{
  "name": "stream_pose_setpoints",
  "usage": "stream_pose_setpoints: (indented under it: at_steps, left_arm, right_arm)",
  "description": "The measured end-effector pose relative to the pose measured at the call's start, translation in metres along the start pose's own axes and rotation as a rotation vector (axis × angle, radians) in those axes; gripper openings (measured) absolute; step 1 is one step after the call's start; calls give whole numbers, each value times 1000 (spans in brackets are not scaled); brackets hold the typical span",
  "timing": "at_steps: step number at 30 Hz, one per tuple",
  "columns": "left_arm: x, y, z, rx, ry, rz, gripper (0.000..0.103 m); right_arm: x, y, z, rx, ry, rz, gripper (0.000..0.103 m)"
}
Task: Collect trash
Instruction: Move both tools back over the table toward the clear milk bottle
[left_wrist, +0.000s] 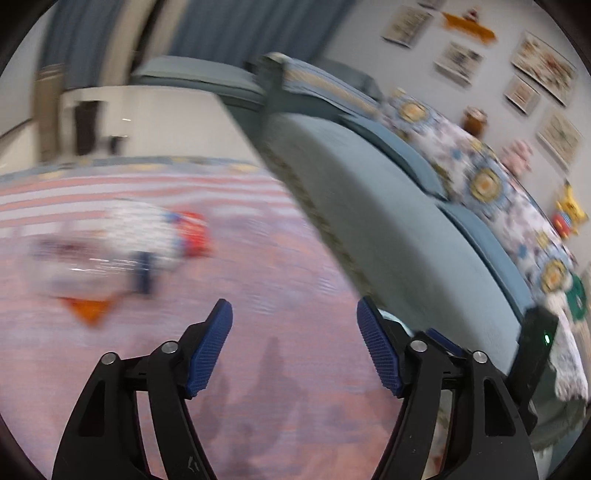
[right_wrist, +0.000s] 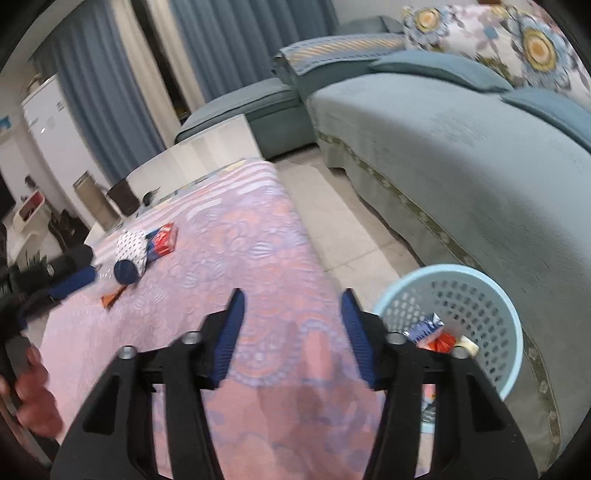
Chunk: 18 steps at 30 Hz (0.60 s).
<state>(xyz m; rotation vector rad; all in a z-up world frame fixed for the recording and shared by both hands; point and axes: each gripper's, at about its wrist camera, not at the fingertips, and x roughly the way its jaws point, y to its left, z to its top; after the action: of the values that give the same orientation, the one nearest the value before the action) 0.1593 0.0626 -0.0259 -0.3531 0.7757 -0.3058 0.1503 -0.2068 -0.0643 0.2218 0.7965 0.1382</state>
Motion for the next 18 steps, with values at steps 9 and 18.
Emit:
stream_pose_setpoints:
  at_steps: [9, 18]
  left_arm:
    - [-45, 146, 31, -208, -127, 293, 75]
    - [-15, 167, 30, -198, -50, 261, 74]
  right_arm:
    - [36, 25, -24, -11, 44, 68, 36]
    - [40, 15, -29, 31, 60, 91, 36]
